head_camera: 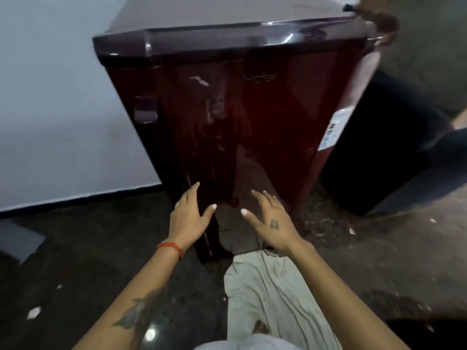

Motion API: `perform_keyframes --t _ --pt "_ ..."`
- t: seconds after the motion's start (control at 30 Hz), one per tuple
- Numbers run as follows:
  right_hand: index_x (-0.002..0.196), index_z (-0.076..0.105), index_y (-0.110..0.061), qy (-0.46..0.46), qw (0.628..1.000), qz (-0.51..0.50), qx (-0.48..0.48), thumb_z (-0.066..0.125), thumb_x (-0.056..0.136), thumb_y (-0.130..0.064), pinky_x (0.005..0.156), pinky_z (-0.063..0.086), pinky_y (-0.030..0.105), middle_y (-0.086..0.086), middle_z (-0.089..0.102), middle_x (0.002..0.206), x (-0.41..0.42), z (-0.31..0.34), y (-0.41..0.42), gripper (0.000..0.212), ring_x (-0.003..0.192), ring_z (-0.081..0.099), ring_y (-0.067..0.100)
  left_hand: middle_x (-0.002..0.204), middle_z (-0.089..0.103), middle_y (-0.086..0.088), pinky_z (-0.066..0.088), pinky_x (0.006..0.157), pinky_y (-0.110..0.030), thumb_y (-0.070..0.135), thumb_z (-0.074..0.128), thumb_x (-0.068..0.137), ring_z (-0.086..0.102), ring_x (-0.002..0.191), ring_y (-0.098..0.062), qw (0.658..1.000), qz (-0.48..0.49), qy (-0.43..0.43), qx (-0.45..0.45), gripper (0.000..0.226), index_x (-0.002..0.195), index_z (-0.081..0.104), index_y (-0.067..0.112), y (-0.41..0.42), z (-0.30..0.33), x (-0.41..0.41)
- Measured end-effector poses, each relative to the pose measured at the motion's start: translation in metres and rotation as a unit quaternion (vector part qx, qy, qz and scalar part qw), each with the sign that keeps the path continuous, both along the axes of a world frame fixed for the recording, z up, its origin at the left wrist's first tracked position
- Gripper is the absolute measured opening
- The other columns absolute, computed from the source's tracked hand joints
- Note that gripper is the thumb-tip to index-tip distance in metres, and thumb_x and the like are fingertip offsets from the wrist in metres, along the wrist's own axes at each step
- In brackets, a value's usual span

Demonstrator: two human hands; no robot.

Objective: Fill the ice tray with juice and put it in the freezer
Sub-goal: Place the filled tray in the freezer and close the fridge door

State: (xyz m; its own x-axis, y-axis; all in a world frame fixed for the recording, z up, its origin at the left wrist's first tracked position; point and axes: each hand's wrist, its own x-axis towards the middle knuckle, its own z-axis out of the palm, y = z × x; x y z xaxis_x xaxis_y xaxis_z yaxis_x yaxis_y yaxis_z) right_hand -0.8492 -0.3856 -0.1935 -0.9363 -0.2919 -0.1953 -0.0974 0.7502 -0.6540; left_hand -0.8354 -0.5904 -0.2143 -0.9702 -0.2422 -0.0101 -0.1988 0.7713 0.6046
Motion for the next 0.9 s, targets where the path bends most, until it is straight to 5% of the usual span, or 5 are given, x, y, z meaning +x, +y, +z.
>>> perform_keyframes --t 0.27,0.53,0.7,0.83,0.9 --pt "0.146 0.025 -0.016 0.035 0.987 0.119 -0.105 0.050 0.091 -0.046 0.107 0.029 0.032 0.012 0.035 0.149 -0.043 0.027 -0.112 0.068 0.138 0.031 0.026 0.145 0.040 -0.013 0.039 0.100 -0.042 0.039 0.064 0.085 0.044 0.129 -0.031 0.993 0.114 0.011 0.031 0.076 0.146 0.024 0.017 -0.060 -0.003 0.002" --pt "0.139 0.035 -0.006 0.070 0.978 0.018 -0.196 0.060 0.088 -0.034 0.100 0.045 0.039 0.017 0.056 0.130 -0.061 0.033 -0.192 0.063 0.120 0.053 0.030 0.152 0.031 -0.009 0.035 0.109 -0.041 0.024 0.061 0.089 0.035 0.137 -0.026 0.993 0.046 0.049 0.095 0.073 0.148 0.020 0.013 -0.097 0.007 -0.034" --pt "0.136 0.037 -0.001 0.125 0.970 -0.085 -0.192 0.062 0.087 -0.033 0.093 0.046 0.033 0.019 0.060 0.123 -0.053 0.022 -0.208 0.064 0.115 0.057 0.031 0.147 0.035 -0.009 0.039 0.107 -0.047 0.015 0.056 0.082 0.040 0.132 -0.027 0.975 -0.012 0.040 0.217 0.070 0.144 0.023 0.012 -0.113 0.011 -0.052" --pt "0.132 0.042 -0.004 0.143 0.965 -0.143 -0.165 0.064 0.085 -0.034 0.093 0.049 0.037 0.013 0.064 0.116 -0.049 0.023 -0.220 0.059 0.109 0.061 0.025 0.143 0.037 -0.002 0.037 0.105 -0.029 0.007 0.053 0.085 0.038 0.133 -0.021 0.964 -0.010 0.067 0.258 0.063 0.142 0.028 0.013 -0.128 0.007 -0.057" --pt "0.129 0.045 -0.006 0.144 0.964 -0.163 -0.155 0.064 0.084 -0.033 0.091 0.050 0.038 0.010 0.066 0.113 -0.047 0.025 -0.224 0.056 0.105 0.062 0.023 0.139 0.041 -0.001 0.039 0.105 -0.032 0.012 0.055 0.088 0.043 0.129 -0.020 0.957 -0.023 0.094 0.274 0.056 0.139 0.031 0.014 -0.132 0.011 -0.061"
